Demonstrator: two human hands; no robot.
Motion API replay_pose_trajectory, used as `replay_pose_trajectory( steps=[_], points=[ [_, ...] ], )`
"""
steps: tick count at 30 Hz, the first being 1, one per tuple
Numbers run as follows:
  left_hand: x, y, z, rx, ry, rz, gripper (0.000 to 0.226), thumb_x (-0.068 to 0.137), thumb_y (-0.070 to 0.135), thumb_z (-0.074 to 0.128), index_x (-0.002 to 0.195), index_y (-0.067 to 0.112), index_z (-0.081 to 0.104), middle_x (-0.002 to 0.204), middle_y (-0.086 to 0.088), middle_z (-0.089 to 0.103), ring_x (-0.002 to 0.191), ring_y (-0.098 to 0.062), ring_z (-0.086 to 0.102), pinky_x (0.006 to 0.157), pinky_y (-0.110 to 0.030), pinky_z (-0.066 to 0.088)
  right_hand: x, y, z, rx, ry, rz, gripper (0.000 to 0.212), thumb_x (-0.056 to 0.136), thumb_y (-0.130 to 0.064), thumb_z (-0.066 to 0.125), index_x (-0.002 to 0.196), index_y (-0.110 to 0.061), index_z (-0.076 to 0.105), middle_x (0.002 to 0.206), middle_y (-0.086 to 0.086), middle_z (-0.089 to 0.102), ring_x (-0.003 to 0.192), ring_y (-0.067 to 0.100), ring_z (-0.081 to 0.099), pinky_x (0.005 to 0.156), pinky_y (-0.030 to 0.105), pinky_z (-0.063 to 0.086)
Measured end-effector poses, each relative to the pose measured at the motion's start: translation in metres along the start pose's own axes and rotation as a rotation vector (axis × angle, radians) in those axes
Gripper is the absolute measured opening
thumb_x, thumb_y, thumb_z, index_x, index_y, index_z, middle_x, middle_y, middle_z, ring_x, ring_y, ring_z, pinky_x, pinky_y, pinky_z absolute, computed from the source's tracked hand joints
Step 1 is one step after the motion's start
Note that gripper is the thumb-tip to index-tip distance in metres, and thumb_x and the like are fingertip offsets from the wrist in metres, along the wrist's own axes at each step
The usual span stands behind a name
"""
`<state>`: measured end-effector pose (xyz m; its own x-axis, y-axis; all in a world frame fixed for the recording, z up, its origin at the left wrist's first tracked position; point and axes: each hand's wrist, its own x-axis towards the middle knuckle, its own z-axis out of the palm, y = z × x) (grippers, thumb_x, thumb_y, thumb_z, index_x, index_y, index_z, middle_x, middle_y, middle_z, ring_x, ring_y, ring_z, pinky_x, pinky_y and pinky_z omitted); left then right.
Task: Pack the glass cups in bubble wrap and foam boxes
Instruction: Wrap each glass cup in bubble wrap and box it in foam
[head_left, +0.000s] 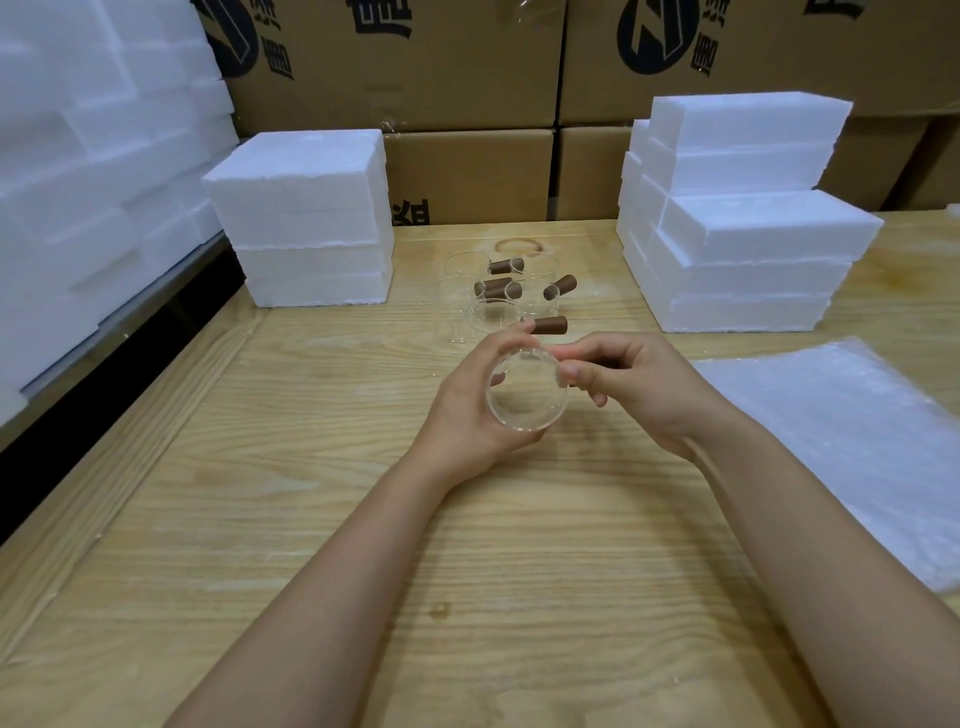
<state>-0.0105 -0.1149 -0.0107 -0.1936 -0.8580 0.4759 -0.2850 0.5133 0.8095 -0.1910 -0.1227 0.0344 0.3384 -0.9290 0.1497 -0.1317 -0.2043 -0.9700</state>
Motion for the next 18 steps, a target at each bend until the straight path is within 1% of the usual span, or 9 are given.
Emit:
replay_pose_trajectory(
  steps=[2, 4, 5, 6, 8, 10, 13, 15, 18],
  points=[
    [0.000, 0.000, 0.000, 0.020, -0.001, 0.003, 0.070, 0.065, 0.007, 0.086, 0.115, 0.040, 0.049, 0.140, 0.017, 0.047, 0.129, -0.001, 0.047, 0.100, -0.029, 0.044, 0.000, -0.002, 0.003, 0.027, 0.035, 0.033, 0.022, 0.064, -0.034, 0.072, 0.078, -0.016, 0.071, 0.068, -0.009, 0.066, 0.055, -0.001, 0.051, 0.060, 0.025, 0.037],
    [0.000, 0.000, 0.001, 0.029, 0.005, 0.003, 0.070, 0.065, 0.008, 0.086, 0.115, 0.040, 0.049, 0.140, 0.017, 0.047, 0.128, 0.000, 0.047, 0.100, -0.028, 0.044, 0.001, -0.005, 0.007, 0.023, 0.068, 0.055, 0.026, 0.065, -0.038, 0.072, 0.075, -0.013, 0.069, 0.070, 0.004, 0.060, 0.056, 0.005, 0.047, 0.058, 0.026, 0.037],
    [0.000, 0.000, 0.001, 0.031, 0.008, 0.004, 0.070, 0.065, 0.009, 0.085, 0.115, 0.041, 0.048, 0.140, 0.017, 0.047, 0.128, 0.000, 0.047, 0.100, -0.027, 0.044, 0.001, -0.006, 0.009, 0.013, 0.085, 0.061, 0.030, 0.065, -0.039, 0.072, 0.076, -0.011, 0.067, 0.071, 0.008, 0.057, 0.056, 0.006, 0.046, 0.056, 0.023, 0.037],
    [0.000, -0.001, 0.001, 0.033, 0.009, 0.007, 0.070, 0.066, 0.009, 0.085, 0.115, 0.042, 0.048, 0.140, 0.016, 0.047, 0.128, 0.000, 0.047, 0.100, -0.026, 0.044, 0.001, -0.007, 0.012, 0.001, 0.106, 0.062, 0.032, 0.067, -0.040, 0.073, 0.076, -0.010, 0.064, 0.070, 0.009, 0.054, 0.055, 0.004, 0.046, 0.053, 0.020, 0.038],
    [0.000, 0.000, 0.002, 0.034, 0.012, 0.008, 0.069, 0.068, 0.010, 0.085, 0.116, 0.043, 0.047, 0.140, 0.016, 0.049, 0.127, -0.002, 0.049, 0.100, -0.022, 0.044, 0.003, -0.006, 0.020, -0.054, 0.164, 0.058, 0.033, 0.072, -0.041, 0.075, 0.075, -0.012, 0.059, 0.066, 0.002, 0.052, 0.052, 0.001, 0.046, 0.050, 0.013, 0.038],
    [0.000, 0.000, 0.002, 0.019, 0.022, 0.006, 0.066, 0.068, 0.012, 0.085, 0.117, 0.040, 0.050, 0.137, 0.016, 0.052, 0.125, -0.004, 0.051, 0.099, -0.022, 0.044, 0.003, -0.004, 0.029, -0.167, 0.242, 0.062, 0.037, 0.072, -0.051, 0.074, 0.076, -0.018, 0.056, 0.071, -0.005, 0.052, 0.061, 0.004, 0.049, 0.057, 0.018, 0.040],
    [0.000, -0.001, 0.002, 0.007, 0.033, 0.013, 0.065, 0.066, 0.006, 0.086, 0.113, 0.035, 0.053, 0.135, 0.016, 0.052, 0.125, -0.001, 0.051, 0.098, -0.022, 0.045, 0.002, 0.000, 0.040, -0.350, 0.327, 0.072, 0.048, 0.057, -0.070, 0.066, 0.080, -0.032, 0.048, 0.088, -0.007, 0.051, 0.087, 0.014, 0.052, 0.068, 0.025, 0.037],
    [0.000, -0.002, 0.002, 0.029, 0.026, 0.022, 0.067, 0.064, 0.007, 0.086, 0.114, 0.035, 0.053, 0.137, 0.014, 0.051, 0.126, 0.000, 0.050, 0.098, -0.019, 0.043, 0.002, 0.001, 0.045, -0.444, 0.329, 0.070, 0.054, 0.052, -0.074, 0.061, 0.084, -0.033, 0.044, 0.092, -0.009, 0.046, 0.099, 0.019, 0.045, 0.076, 0.027, 0.035],
    [0.001, -0.002, 0.002, 0.043, 0.018, 0.024, 0.069, 0.061, 0.013, 0.086, 0.114, 0.041, 0.051, 0.138, 0.016, 0.051, 0.125, 0.002, 0.050, 0.096, -0.014, 0.041, 0.001, 0.003, 0.049, -0.542, 0.305, 0.042, 0.066, 0.050, -0.074, 0.060, 0.095, -0.031, 0.041, 0.094, -0.015, 0.040, 0.102, 0.016, 0.031, 0.082, 0.027, 0.030]
  ],
)
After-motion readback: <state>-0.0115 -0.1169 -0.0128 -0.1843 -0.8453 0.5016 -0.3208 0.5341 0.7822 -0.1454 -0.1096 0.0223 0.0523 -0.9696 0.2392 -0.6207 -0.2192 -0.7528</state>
